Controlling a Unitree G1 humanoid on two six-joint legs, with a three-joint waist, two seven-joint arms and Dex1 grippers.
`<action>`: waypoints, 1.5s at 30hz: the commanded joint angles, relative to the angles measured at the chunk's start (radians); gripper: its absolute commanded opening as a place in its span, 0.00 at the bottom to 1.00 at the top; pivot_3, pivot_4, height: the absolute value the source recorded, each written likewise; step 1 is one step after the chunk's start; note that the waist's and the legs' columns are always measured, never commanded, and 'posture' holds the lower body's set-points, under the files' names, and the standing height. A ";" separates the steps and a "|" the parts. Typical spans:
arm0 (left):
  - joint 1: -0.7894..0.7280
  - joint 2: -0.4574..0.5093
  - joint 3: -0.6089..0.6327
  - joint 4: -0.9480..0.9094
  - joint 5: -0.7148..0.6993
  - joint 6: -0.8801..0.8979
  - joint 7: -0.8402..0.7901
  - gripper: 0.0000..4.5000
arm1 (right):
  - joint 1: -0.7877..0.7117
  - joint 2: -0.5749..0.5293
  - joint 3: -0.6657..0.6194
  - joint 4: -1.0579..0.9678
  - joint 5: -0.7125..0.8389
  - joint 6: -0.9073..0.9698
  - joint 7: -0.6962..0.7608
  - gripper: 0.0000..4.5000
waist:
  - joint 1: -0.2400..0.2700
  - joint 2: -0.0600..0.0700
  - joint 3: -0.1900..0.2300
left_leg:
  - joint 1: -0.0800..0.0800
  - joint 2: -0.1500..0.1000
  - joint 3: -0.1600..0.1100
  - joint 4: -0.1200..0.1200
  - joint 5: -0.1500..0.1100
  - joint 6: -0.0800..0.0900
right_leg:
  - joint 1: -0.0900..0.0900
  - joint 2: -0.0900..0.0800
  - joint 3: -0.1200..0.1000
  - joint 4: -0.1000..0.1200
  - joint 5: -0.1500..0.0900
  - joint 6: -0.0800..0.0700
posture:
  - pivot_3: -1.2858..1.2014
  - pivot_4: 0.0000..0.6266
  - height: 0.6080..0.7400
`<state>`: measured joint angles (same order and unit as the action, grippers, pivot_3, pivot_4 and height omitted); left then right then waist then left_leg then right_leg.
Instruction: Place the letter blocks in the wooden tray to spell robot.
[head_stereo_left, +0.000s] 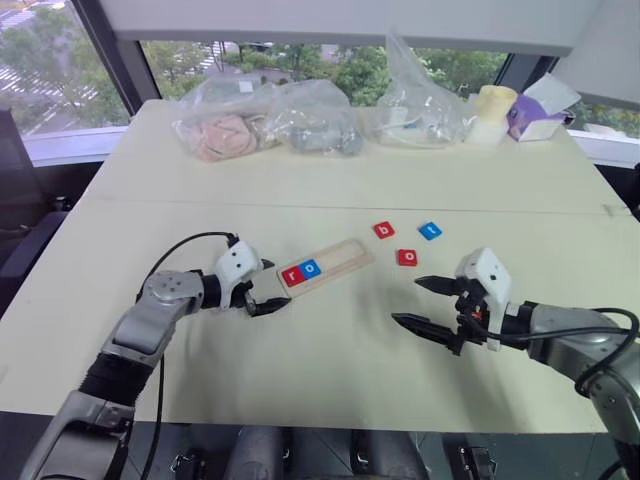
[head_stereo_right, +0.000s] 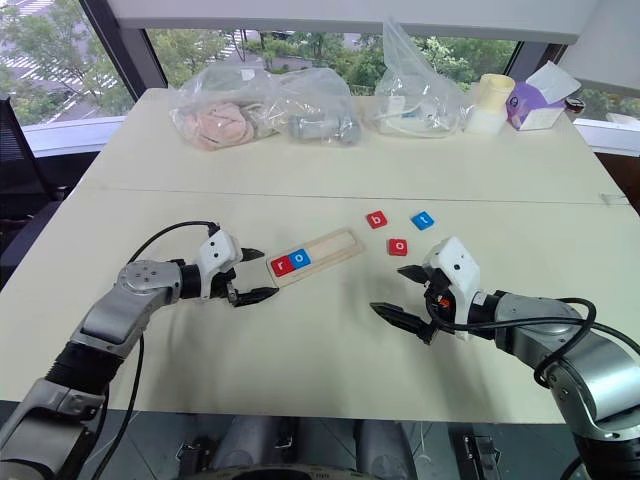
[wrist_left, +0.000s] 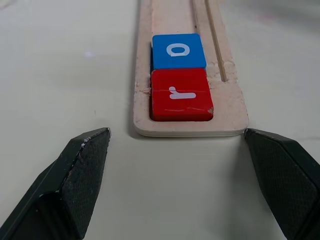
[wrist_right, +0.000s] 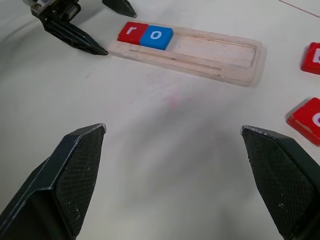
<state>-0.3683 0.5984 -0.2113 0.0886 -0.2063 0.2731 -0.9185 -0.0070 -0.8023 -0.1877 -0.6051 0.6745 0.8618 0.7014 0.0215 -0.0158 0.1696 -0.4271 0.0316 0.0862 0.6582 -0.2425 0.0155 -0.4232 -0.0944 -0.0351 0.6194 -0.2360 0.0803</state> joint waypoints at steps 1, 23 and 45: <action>0.008 -0.024 -0.030 0.018 0.020 0.011 -0.020 1.00 | 0.004 0.004 -0.030 -0.031 0.016 -0.007 -0.013 0.99 | 0.001 0.000 0.000 | 0.000 0.000 0.000 0.001 0.000 0.000 | 0.001 0.000 0.000 0.000 0.000 0.000 | 0.52 0.24 0.99; -0.016 -0.146 -0.036 0.036 0.058 0.110 0.043 1.00 | 0.007 0.016 0.019 -0.003 -0.026 -0.046 -0.043 0.99 | 0.014 0.001 -0.001 | 0.001 0.000 -0.001 0.007 -0.002 0.004 | 0.005 -0.002 -0.001 0.000 0.000 0.000 | 0.52 0.24 0.99; -0.040 0.152 -0.183 0.059 0.186 -0.312 -0.401 0.70 | 0.036 -0.020 -0.045 0.069 -0.053 -0.077 0.009 1.00 | -0.009 0.004 -0.004 | -0.001 0.001 0.000 0.000 -0.003 0.004 | 0.000 -0.002 -0.001 -0.002 0.000 0.000 | 0.52 0.24 0.99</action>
<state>-0.4204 0.7328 -0.3104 0.0849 -0.1086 0.0404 -1.2414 0.0354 -0.8133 -0.2079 -0.5309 0.6238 0.8110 0.6970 0.0128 -0.0121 0.1652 -0.4275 0.0323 0.0866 0.6585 -0.2452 0.0192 -0.4230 -0.0966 -0.0366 0.6172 -0.2360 0.0803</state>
